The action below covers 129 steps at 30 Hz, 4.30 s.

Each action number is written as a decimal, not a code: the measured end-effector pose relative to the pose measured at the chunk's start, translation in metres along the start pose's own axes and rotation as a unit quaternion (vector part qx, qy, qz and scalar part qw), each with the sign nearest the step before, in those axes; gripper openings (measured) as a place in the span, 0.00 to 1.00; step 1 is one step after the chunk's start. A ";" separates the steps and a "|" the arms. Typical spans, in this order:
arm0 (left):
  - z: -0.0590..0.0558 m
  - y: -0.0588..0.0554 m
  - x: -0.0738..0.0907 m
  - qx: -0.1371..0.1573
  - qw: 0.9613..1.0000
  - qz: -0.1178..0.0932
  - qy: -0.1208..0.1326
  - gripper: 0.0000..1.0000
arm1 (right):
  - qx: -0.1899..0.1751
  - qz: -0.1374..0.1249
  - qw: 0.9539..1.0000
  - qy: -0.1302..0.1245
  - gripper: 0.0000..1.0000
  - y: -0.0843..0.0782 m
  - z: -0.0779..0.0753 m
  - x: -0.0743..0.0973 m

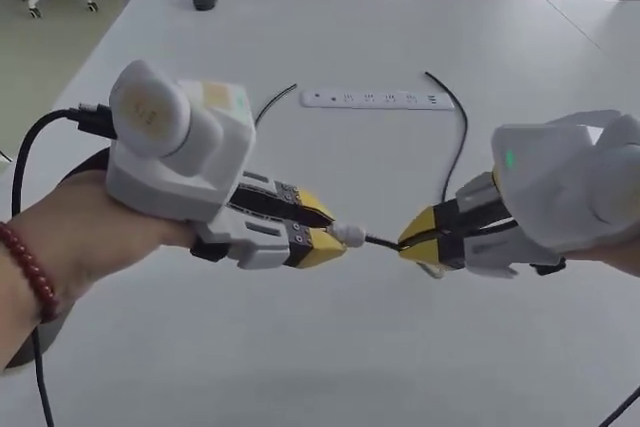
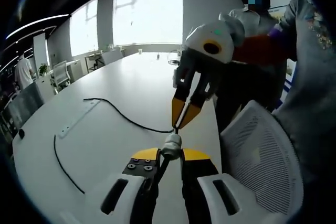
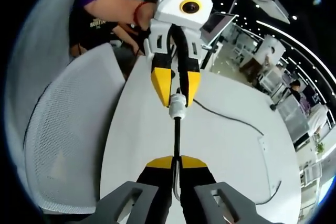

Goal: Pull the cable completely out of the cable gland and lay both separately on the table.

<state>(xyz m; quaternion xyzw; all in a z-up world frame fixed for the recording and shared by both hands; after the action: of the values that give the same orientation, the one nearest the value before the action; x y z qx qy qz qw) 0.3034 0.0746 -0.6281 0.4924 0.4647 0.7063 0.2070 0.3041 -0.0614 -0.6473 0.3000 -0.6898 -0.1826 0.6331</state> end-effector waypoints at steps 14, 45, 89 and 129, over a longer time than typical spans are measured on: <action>0.001 -0.007 -0.004 -0.029 0.999 0.015 0.000 0.15 | -0.071 0.061 0.996 -0.002 0.00 -0.061 0.011 -0.004; 0.006 -0.007 0.004 -0.020 1.000 0.005 0.006 0.16 | -0.185 0.098 0.978 -0.021 0.00 -0.142 0.015 -0.005; -0.003 -0.006 -0.017 -0.017 1.000 0.022 0.013 0.16 | -0.207 0.007 0.977 -0.050 0.21 -0.110 0.014 0.002; -0.013 -0.007 -0.017 -0.031 0.999 0.027 0.006 0.16 | -0.064 -0.055 0.996 -0.008 0.07 0.021 0.006 -0.012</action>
<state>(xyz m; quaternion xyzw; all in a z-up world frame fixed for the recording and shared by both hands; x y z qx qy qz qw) 0.2983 0.0596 -0.6438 0.4938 0.4301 0.7287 0.2004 0.2948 -0.0386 -0.6435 0.2947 -0.6643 -0.2638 0.6342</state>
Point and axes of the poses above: the centre of the closed fingertips' face, and the gripper's own axes: x roughly backward along the fingers, z roughly to its left, y roughly out of its top, the point moved 6 cm from there along x, roughly backward along the fingers, and after that the axes turned 12 degrees about y, right-handed, at the moved point
